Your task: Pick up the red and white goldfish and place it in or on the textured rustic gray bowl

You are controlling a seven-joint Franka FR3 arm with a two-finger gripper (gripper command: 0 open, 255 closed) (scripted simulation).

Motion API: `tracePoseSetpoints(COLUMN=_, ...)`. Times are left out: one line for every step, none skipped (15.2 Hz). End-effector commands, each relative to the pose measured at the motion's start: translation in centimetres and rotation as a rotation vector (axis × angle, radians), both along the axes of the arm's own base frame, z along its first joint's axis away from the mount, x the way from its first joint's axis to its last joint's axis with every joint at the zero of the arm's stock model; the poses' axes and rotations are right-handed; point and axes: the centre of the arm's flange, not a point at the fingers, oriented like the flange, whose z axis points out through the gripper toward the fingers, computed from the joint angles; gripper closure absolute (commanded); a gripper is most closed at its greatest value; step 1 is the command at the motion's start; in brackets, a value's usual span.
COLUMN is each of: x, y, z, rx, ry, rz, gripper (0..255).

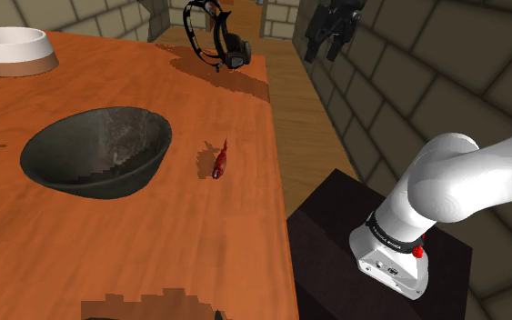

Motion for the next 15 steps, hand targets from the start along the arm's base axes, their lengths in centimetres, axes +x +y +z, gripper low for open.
tracePoseSetpoints(x=0.0, y=0.0, z=0.0, rx=0.0, ry=0.0, rz=0.0, gripper=0)
tracePoseSetpoints(x=-0.3, y=1.3, z=-0.3, rx=-0.003, ry=0.01, rz=-0.03, gripper=0)
tracePoseSetpoints(x=-0.5, y=2.6, z=-0.7, rx=-0.007, ry=0.021, rz=-0.06, gripper=0)
tracePoseSetpoints(x=-0.7, y=4.0, z=-1.0, rx=-0.01, ry=0.031, rz=-0.091, gripper=0)
tracePoseSetpoints(x=-0.9, y=5.3, z=-1.3, rx=-0.013, ry=0.041, rz=-0.121, gripper=0)
tracePoseSetpoints(x=-1.0, y=6.6, z=-1.7, rx=-0.017, ry=0.052, rz=-0.151, gripper=0)
tracePoseSetpoints(x=-1.1, y=7.9, z=-2.0, rx=-0.02, ry=0.062, rz=-0.181, gripper=0)
tracePoseSetpoints(x=-1.1, y=9.3, z=-2.4, rx=-0.023, ry=0.072, rz=-0.212, gripper=0)
tracePoseSetpoints(x=-1.1, y=10.6, z=-2.7, rx=-0.027, ry=0.083, rz=-0.242, gripper=0)
tracePoseSetpoints(x=-1.1, y=11.9, z=-3.1, rx=-0.03, ry=0.093, rz=-0.272, gripper=0)
tracePoseSetpoints(x=-1.1, y=13.3, z=-3.4, rx=-0.033, ry=0.103, rz=-0.302, gripper=0)
tracePoseSetpoints(x=-1.0, y=14.6, z=-3.8, rx=-0.037, ry=0.114, rz=-0.333, gripper=0)
tracePoseSetpoints(x=-0.8, y=15.9, z=-4.2, rx=-0.04, ry=0.124, rz=-0.363, gripper=0)
tracePoseSetpoints(x=-0.7, y=17.2, z=-4.6, rx=-0.043, ry=0.134, rz=-0.393, gripper=0)
tracePoseSetpoints(x=-0.5, y=18.6, z=-4.9, rx=-0.046, ry=0.145, rz=-0.423, gripper=0)
